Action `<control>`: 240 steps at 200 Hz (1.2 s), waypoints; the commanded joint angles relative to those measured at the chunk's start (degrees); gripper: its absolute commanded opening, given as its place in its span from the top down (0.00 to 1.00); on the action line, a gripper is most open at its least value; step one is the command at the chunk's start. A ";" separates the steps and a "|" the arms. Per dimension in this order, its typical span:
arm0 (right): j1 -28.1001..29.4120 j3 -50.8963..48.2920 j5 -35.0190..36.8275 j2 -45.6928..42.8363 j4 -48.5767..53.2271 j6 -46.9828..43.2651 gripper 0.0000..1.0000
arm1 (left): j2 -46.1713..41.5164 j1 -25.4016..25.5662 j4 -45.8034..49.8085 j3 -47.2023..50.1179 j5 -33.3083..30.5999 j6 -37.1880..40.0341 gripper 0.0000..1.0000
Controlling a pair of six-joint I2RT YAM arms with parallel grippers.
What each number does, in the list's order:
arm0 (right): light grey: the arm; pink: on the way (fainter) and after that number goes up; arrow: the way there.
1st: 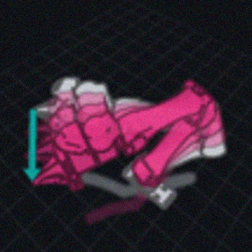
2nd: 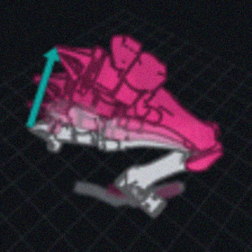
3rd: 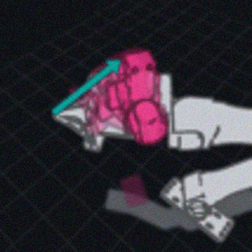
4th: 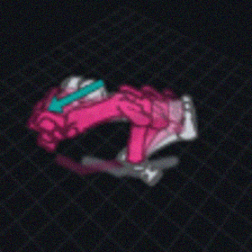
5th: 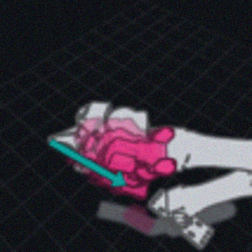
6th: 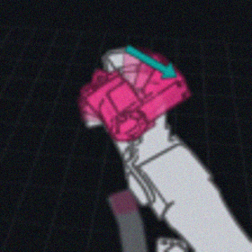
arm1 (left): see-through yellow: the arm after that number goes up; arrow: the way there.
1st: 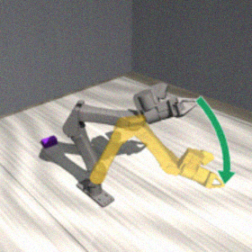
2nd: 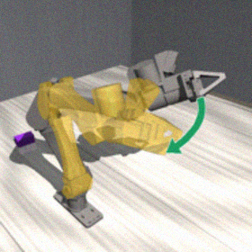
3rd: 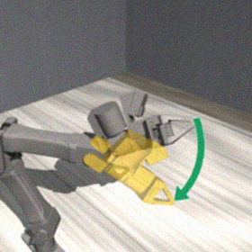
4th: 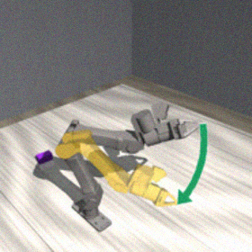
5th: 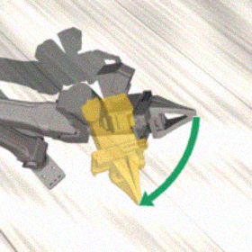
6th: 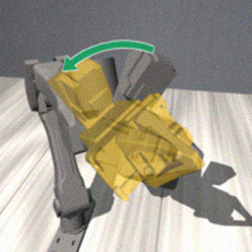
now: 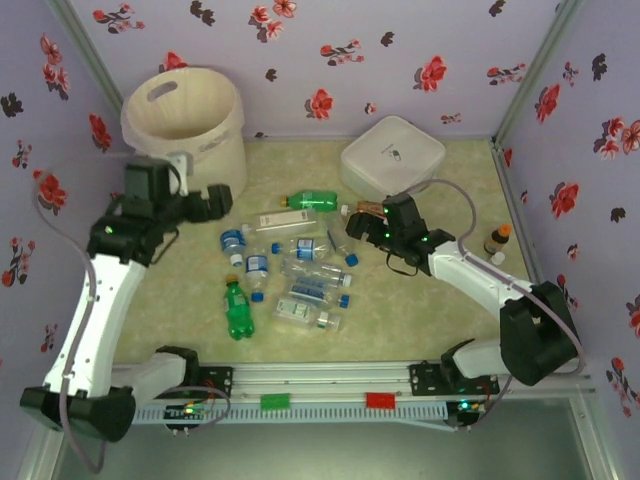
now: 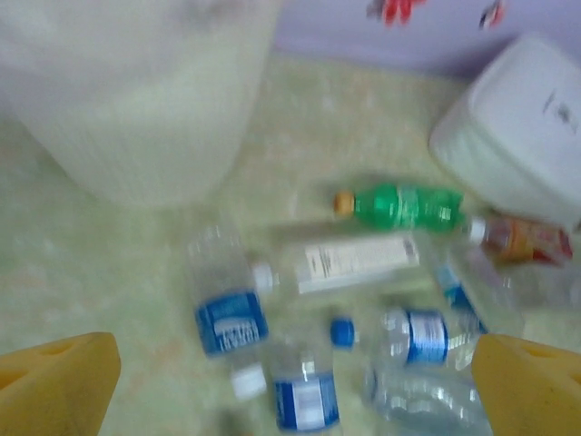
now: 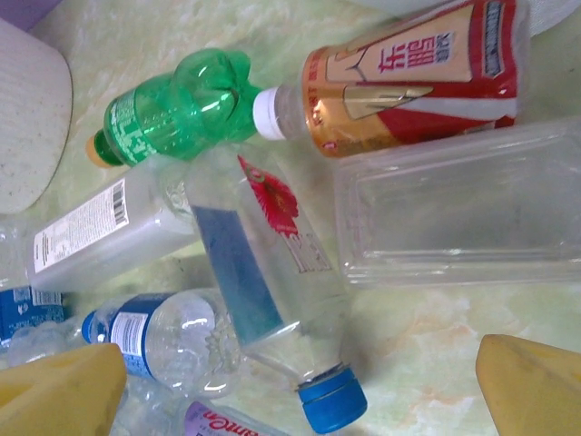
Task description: Put the plastic bottles in the bin
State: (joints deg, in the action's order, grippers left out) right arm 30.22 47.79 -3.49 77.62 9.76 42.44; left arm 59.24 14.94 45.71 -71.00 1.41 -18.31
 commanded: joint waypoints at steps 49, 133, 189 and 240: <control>3.52 -3.59 4.15 -5.38 1.41 2.21 0.00 | -13.81 14.85 0.12 31.05 -8.63 -27.17 0.00; 4.04 -7.45 6.87 -9.40 0.88 2.84 0.00 | -6.93 28.41 -4.10 40.90 -17.32 -38.47 0.05; 4.06 -6.82 7.44 -9.17 1.56 1.51 0.00 | -6.61 28.48 -8.70 45.89 -18.06 -41.63 0.20; 4.06 -6.93 7.96 -9.33 1.68 1.01 0.00 | -6.95 28.50 -10.70 48.81 -18.52 -42.82 0.36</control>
State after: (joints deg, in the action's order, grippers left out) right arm 33.82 41.12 2.66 69.25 10.66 44.53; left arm 52.56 43.03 36.27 -24.08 -15.05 -59.33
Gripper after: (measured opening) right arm 0.996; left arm 0.686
